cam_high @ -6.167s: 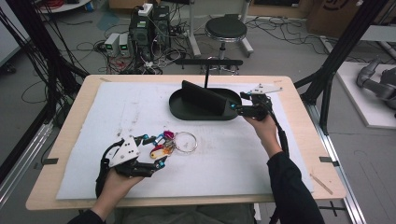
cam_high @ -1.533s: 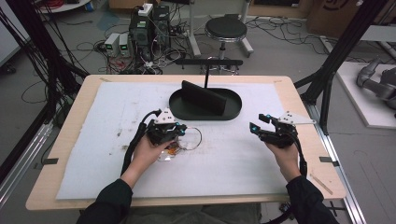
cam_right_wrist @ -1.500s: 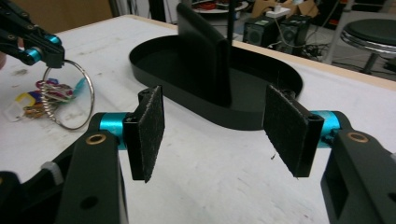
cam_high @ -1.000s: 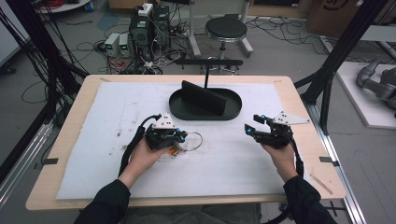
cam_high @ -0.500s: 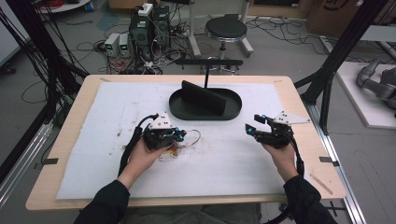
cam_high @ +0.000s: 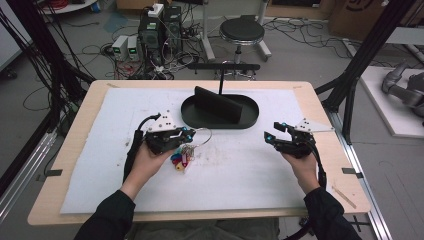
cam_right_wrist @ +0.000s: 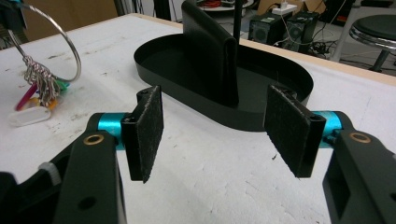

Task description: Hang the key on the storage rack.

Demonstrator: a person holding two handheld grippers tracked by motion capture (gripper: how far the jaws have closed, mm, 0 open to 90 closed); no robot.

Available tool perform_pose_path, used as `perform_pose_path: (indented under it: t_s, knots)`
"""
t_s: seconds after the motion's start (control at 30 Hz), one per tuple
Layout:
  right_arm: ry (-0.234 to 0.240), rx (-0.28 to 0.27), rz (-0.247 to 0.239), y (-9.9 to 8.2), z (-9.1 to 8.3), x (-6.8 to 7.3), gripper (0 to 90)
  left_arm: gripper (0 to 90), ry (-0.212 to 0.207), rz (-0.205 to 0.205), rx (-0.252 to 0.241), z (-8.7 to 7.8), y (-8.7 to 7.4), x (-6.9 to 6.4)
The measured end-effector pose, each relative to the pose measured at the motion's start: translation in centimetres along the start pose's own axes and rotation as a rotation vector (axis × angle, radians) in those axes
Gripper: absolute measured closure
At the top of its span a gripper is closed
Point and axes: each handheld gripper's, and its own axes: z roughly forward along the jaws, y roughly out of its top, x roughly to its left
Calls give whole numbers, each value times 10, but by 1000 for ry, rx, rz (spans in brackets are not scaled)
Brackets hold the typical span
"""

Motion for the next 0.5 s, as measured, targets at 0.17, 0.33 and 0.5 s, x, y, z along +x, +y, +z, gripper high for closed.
perform_pose_path:
  t_s: [0.17, 0.33, 0.5]
  knots:
    - [1, -1, 0, 0, 0, -1, 385, 866, 15, 16, -17, -6, 13, 4]
    - [1, -3, 1, 0, 0, -1, 385, 867, 29, 17, -40, -9, 26, 9]
    - [1, -6, 2, 0, -1, -1, 385, 867, 47, 25, -55, -12, 40, 15]
